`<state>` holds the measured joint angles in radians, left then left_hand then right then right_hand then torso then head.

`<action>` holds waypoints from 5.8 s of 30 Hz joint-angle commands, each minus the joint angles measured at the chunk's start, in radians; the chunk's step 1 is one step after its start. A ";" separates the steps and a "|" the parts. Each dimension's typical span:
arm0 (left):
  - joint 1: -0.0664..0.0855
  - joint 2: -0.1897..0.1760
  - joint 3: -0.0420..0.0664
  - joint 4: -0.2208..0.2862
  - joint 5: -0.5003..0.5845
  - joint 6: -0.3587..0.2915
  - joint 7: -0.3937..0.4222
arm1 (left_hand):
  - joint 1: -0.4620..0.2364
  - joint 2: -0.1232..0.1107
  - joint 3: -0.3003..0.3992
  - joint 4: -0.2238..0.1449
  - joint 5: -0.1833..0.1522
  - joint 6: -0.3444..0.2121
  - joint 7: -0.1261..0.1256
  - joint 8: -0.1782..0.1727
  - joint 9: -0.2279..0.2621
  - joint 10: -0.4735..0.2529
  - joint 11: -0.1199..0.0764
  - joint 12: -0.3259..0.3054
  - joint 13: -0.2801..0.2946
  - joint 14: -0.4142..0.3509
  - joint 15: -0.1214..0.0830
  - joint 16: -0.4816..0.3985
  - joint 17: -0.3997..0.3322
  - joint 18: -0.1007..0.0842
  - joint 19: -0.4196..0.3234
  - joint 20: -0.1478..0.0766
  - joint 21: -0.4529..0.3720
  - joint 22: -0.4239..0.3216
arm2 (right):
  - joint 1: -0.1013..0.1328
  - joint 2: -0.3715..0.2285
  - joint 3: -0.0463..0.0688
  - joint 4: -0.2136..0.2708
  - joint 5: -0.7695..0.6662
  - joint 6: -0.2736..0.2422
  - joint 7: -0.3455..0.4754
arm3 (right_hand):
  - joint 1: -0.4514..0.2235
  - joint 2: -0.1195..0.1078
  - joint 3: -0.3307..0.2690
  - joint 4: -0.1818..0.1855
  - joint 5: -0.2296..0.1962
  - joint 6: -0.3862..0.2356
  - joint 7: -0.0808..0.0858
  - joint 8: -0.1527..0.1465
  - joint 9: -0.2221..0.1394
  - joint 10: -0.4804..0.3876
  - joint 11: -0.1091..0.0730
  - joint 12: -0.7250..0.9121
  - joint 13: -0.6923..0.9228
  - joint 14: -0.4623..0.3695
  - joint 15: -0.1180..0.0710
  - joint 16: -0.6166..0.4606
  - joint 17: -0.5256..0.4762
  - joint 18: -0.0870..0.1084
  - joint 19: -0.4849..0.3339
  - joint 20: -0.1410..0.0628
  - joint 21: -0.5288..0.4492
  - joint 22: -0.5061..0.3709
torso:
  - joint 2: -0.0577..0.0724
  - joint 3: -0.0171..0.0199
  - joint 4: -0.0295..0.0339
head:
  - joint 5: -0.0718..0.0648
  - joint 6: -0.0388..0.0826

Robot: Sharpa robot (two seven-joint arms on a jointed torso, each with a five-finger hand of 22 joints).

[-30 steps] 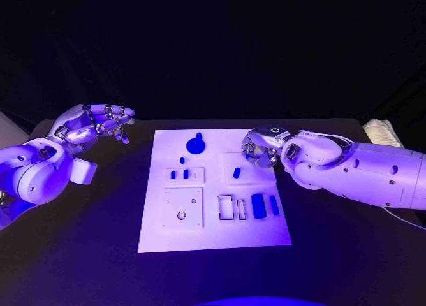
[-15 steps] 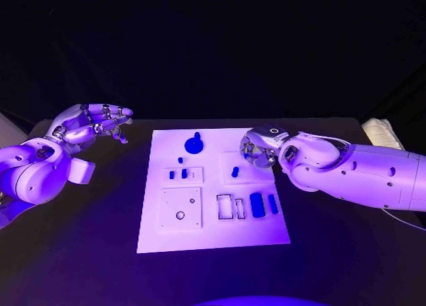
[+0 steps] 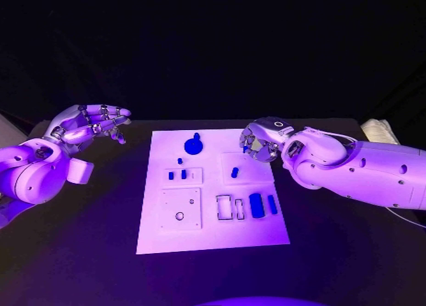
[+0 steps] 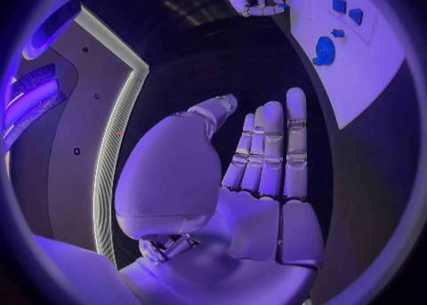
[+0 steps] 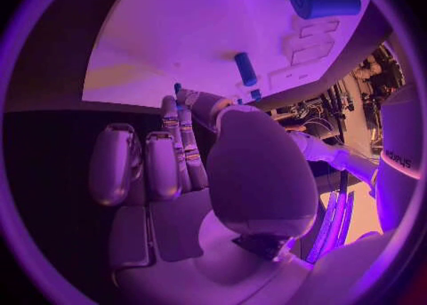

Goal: Assemble the parts on the task board

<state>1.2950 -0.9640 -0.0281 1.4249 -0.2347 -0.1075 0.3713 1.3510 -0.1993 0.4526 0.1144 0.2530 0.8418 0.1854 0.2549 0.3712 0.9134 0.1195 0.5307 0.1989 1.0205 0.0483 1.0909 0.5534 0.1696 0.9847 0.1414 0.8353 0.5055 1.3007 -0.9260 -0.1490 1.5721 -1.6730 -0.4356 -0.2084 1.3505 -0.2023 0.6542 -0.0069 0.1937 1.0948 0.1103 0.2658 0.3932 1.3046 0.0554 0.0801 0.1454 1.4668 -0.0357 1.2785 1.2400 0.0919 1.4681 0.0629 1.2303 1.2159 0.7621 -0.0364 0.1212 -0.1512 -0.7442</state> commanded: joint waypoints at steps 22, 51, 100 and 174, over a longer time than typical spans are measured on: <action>-0.003 0.021 0.000 0.016 0.012 -0.027 0.008 | 0.014 -0.001 0.003 -0.005 0.004 -0.004 0.000 0.005 0.001 0.003 0.001 -0.005 -0.002 0.004 0.000 0.006 0.002 0.015 0.009 0.002 -0.003 -0.002 | -0.057 0.052 0.000 0.215 -0.020 -0.107 0.043 | 0.013 0.021 0.010 -0.003 0.002 0.005 0.000 0.005 0.003 0.025 -0.018 0.000 0.002 0.053 -0.008 0.005 -0.003 -0.014 0.003 -0.008 0.004 0.002 | 0.000 -0.0019 0.0013 | 0.077 0.005; -0.004 0.045 0.000 0.027 0.038 -0.044 0.009 | 0.013 -0.001 0.003 -0.004 0.004 -0.004 0.000 0.006 0.001 0.003 0.001 -0.005 -0.002 0.004 0.001 0.006 0.002 0.014 0.009 0.002 -0.003 -0.002 | -0.157 0.193 -0.013 0.150 -0.100 -0.073 -0.009 | 0.012 0.021 0.014 -0.006 0.003 0.003 0.001 0.005 0.004 0.025 -0.016 -0.002 0.003 0.052 -0.007 0.003 -0.007 -0.013 0.001 -0.008 0.000 -0.002 | 0.002 -0.0020 0.0008 | 0.147 -0.032; -0.004 0.041 0.000 0.027 0.040 -0.031 0.000 | 0.012 -0.002 0.002 -0.001 0.004 -0.004 0.001 0.007 0.000 0.002 0.002 -0.006 -0.004 0.000 0.002 0.005 0.003 0.014 0.009 0.002 -0.005 -0.003 | -0.172 0.220 -0.024 0.125 -0.140 0.011 -0.017 | 0.004 0.019 0.016 -0.009 -0.001 0.000 0.004 0.005 0.007 0.023 -0.014 -0.006 0.004 0.050 -0.006 0.001 -0.013 -0.012 -0.001 -0.007 -0.003 -0.004 | 0.002 -0.0023 -0.0002 | 0.152 -0.051; -0.005 0.037 -0.003 0.024 0.048 -0.007 -0.014 | 0.016 -0.001 0.003 0.001 0.003 -0.006 0.002 0.009 0.000 -0.002 0.003 -0.008 -0.007 -0.007 0.004 0.004 0.004 0.014 0.006 0.003 -0.009 -0.004 | -0.023 -0.034 -0.005 0.151 0.025 0.182 0.022 | -0.014 -0.053 -0.176 0.056 0.027 -0.126 0.023 -0.100 -0.031 -0.293 0.034 0.165 -0.072 0.023 0.038 0.038 -0.095 0.006 -0.038 0.033 -0.097 -0.060 | 0.003 -0.0016 0.0009 | 0.104 -0.021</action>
<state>1.2902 -0.9271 -0.0318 1.4471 -0.1918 -0.1345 0.3547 1.3591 -0.1989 0.4554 0.1116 0.2530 0.8418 0.1854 0.2588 0.3706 0.9134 0.1195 0.5265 0.1927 1.0204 0.0484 1.0909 0.5568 0.1694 0.9881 0.1449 0.8317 0.5022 1.2794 -0.9621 -0.1543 1.7251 -1.6069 -0.2724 -0.1652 1.3363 -0.2618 0.4802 0.0459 0.2171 0.9625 0.1319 0.1602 0.3610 1.0045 0.0909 0.2410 0.0725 1.4655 0.0086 1.3144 1.1450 0.1129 1.4256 0.0984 1.1269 1.1551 0.7650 -0.0385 0.1214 -0.0469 -0.7650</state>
